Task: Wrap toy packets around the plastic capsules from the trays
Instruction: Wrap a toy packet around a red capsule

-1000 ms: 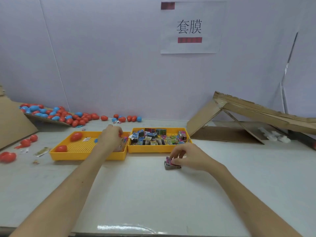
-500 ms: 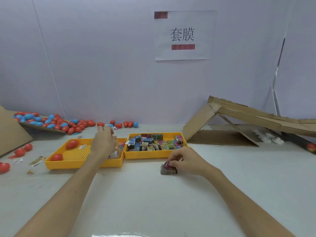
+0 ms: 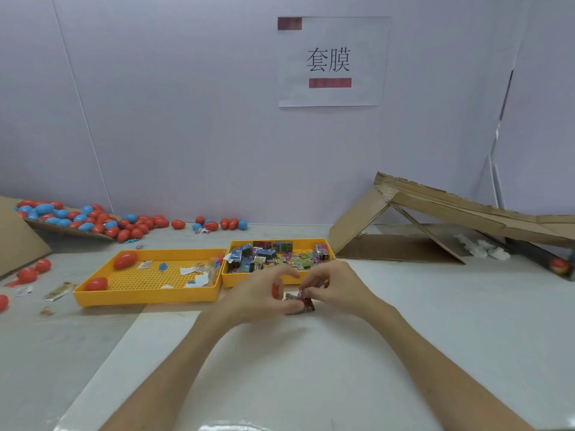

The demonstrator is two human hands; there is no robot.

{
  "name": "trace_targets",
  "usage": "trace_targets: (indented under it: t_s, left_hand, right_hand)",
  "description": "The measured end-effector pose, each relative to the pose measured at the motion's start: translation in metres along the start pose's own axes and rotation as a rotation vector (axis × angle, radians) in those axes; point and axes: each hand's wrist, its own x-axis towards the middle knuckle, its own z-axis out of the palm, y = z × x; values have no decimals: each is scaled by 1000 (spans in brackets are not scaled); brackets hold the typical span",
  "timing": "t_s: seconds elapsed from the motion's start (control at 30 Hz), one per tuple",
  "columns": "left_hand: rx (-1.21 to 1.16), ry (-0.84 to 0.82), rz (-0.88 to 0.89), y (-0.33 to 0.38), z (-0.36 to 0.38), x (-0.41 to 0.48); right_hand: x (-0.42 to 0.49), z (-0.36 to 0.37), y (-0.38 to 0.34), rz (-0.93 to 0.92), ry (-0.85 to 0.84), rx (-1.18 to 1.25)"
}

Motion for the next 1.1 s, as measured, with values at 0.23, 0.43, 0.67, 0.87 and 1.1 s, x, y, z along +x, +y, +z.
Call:
trace_targets:
  t_s: [0.23,0.43,0.67,0.87,1.1]
  left_hand:
    - [124,29,20,-20,13,4]
    - [152,49,18,-18,24,0]
    - [165,59,-24,-10,27,1]
    - [23,61,-55,-10,22,-2]
    - [-390,194,-18,-7,11,-3]
  right_hand:
    - [1,1,0,-10,6,-20]
    - [-1,7,-3,-36,-6,-8]
    - [0,11,-12,-29,71,213]
    - [3,7,-16,62,95,549]
    - [3,5,-8,151,52,532]
